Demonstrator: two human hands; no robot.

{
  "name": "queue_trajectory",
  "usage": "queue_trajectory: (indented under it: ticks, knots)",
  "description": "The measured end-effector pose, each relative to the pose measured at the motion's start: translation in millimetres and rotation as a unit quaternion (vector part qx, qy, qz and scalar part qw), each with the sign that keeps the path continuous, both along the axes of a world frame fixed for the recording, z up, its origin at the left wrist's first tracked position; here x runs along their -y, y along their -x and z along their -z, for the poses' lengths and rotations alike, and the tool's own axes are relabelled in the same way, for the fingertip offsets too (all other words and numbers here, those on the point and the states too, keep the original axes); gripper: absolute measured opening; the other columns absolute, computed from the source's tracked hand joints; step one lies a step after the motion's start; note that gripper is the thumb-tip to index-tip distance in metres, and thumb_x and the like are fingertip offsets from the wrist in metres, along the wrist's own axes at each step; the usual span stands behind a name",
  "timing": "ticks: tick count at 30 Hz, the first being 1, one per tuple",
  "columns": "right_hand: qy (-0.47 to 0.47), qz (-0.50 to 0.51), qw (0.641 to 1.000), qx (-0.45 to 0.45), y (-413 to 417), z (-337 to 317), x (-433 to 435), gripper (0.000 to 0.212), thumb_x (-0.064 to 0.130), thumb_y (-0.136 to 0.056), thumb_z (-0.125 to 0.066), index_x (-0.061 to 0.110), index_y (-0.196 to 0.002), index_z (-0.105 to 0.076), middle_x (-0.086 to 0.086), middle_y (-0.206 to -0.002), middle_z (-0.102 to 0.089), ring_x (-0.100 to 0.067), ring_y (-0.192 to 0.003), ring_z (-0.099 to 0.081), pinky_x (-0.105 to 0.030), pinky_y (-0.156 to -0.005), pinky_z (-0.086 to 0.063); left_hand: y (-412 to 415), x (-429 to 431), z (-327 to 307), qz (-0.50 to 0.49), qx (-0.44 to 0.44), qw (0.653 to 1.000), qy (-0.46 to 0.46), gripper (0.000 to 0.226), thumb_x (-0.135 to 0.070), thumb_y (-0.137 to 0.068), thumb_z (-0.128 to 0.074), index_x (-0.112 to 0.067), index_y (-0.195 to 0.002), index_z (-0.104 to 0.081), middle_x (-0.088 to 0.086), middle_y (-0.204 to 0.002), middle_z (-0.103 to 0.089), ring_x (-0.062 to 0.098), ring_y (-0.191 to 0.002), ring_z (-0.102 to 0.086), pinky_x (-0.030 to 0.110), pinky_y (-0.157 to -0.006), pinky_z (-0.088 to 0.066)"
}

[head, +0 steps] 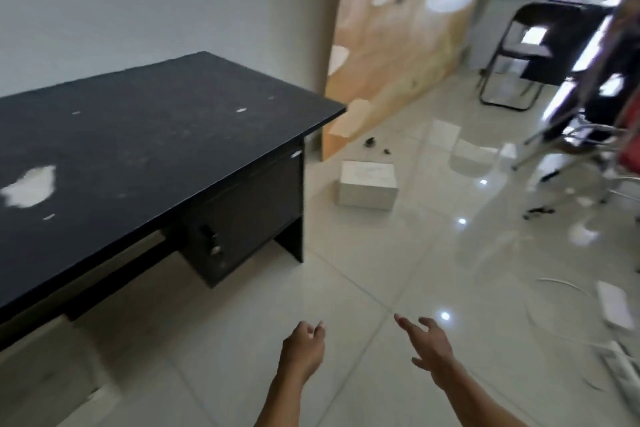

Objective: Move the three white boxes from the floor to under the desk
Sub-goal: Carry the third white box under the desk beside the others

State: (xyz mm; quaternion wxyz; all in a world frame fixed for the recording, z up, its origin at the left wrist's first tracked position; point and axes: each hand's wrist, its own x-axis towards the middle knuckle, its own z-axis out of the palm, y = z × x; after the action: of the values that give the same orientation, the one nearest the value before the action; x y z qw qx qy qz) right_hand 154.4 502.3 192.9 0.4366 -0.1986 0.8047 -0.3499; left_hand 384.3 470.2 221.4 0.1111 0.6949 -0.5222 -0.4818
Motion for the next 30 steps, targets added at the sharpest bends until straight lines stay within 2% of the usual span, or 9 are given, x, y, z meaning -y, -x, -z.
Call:
queue_trajectory:
  ticks: [3, 6, 10, 13, 15, 20, 25, 28, 30]
  knots:
    - [0.006, 0.047, 0.999, 0.002, 77.4, -46.3, 16.2, 0.080, 0.044, -0.076, -0.076, 0.011, -0.141, -0.043, -0.015, -0.142, -0.047, -0.032, -0.124, -0.051, -0.041, -0.082, -0.055, 74.3, 32.9, -35.9, 0.028, -0.010, 1.000, 0.008, 0.032, -0.043, -0.097, -0.042, -0.013, -0.101, -0.054, 0.009, -0.114, -0.066, 0.025, -0.104, -0.059, 0.023, -0.078, -0.038]
    - [0.012, 0.070, 0.997, 0.009, 133.8, -80.7, 39.8, 0.078, 0.043, -0.077, -0.075, 0.011, -0.140, -0.044, -0.015, -0.140, -0.048, -0.031, -0.125, -0.050, -0.043, -0.086, -0.055, 128.5, 67.0, -64.2, 0.042, -0.016, 0.999, 0.008, 0.040, -0.042, -0.098, -0.040, -0.009, -0.114, -0.056, 0.010, -0.118, -0.065, 0.025, -0.107, -0.058, 0.025, -0.080, -0.038]
    - [0.018, 0.089, 0.996, 0.014, 190.2, -105.4, 83.1, 0.079, 0.042, -0.079, -0.073, 0.010, -0.143, -0.040, -0.015, -0.143, -0.045, -0.031, -0.128, -0.048, -0.046, -0.092, -0.054, 180.3, 122.2, -84.8, 0.061, -0.011, 0.998, 0.016, 0.041, -0.041, -0.099, -0.039, -0.009, -0.117, -0.056, 0.010, -0.120, -0.064, 0.019, -0.094, -0.051, 0.024, -0.080, -0.037]
    - [0.022, 0.102, 0.994, 0.025, 223.5, -111.9, 130.8, 0.078, 0.042, -0.080, -0.073, 0.010, -0.143, -0.040, -0.015, -0.145, -0.044, -0.031, -0.129, -0.047, -0.047, -0.093, -0.054, 212.4, 178.3, -89.0, 0.067, 0.004, 0.998, 0.021, 0.042, -0.041, -0.099, -0.038, -0.008, -0.117, -0.056, 0.010, -0.121, -0.063, 0.021, -0.098, -0.053, 0.025, -0.081, -0.037]
    - [0.019, 0.099, 0.995, 0.029, 245.8, -110.2, 175.1, 0.078, 0.042, -0.080, -0.073, 0.009, -0.142, -0.040, -0.015, -0.145, -0.043, -0.031, -0.130, -0.046, -0.047, -0.093, -0.053, 233.1, 226.1, -86.8, 0.058, 0.010, 0.998, 0.023, 0.042, -0.041, -0.099, -0.038, -0.008, -0.116, -0.057, 0.010, -0.120, -0.064, 0.025, -0.108, -0.057, 0.025, -0.082, -0.038]
    - [0.013, 0.094, 0.995, 0.027, 290.2, -91.8, 287.8, 0.077, 0.043, -0.080, -0.073, 0.010, -0.142, -0.040, -0.016, -0.145, -0.044, -0.032, -0.130, -0.047, -0.047, -0.094, -0.053, 271.0, 334.7, -71.9, 0.042, 0.019, 0.999, 0.016, 0.040, -0.039, -0.100, -0.037, -0.007, -0.116, -0.056, 0.011, -0.120, -0.063, 0.019, -0.092, -0.049, 0.026, -0.079, -0.038]
    - [-0.010, 0.078, 0.996, 0.045, 322.5, -62.0, 397.8, 0.078, 0.045, -0.078, -0.073, 0.012, -0.141, -0.042, -0.014, -0.144, -0.045, -0.031, -0.128, -0.048, -0.046, -0.093, -0.054, 301.8, 434.2, -41.5, 0.004, 0.041, 0.999, -0.007, 0.038, -0.035, -0.100, -0.037, -0.005, -0.115, -0.056, 0.014, -0.120, -0.063, 0.027, -0.104, -0.057, 0.027, -0.079, -0.037]
    - [-0.023, 0.065, 0.996, 0.052, 345.1, -40.1, 463.5, 0.076, 0.045, -0.079, -0.072, 0.012, -0.141, -0.042, -0.013, -0.144, -0.045, -0.030, -0.128, -0.048, -0.045, -0.092, -0.054, 321.4, 495.3, -23.0, -0.008, 0.048, 0.999, -0.016, 0.038, -0.036, -0.100, -0.037, -0.005, -0.113, -0.057, 0.014, -0.120, -0.063, 0.026, -0.099, -0.055, 0.027, -0.078, -0.036]
    - [-0.031, 0.058, 0.996, 0.052, 358.5, -20.8, 512.3, 0.076, 0.046, -0.080, -0.072, 0.012, -0.141, -0.042, -0.014, -0.144, -0.044, -0.031, -0.128, -0.048, -0.045, -0.091, -0.054, 331.6, 541.9, -5.5, -0.019, 0.055, 0.998, -0.010, 0.035, -0.037, -0.099, -0.038, -0.008, -0.106, -0.057, 0.014, -0.119, -0.063, 0.029, -0.103, -0.056, 0.029, -0.080, -0.039]
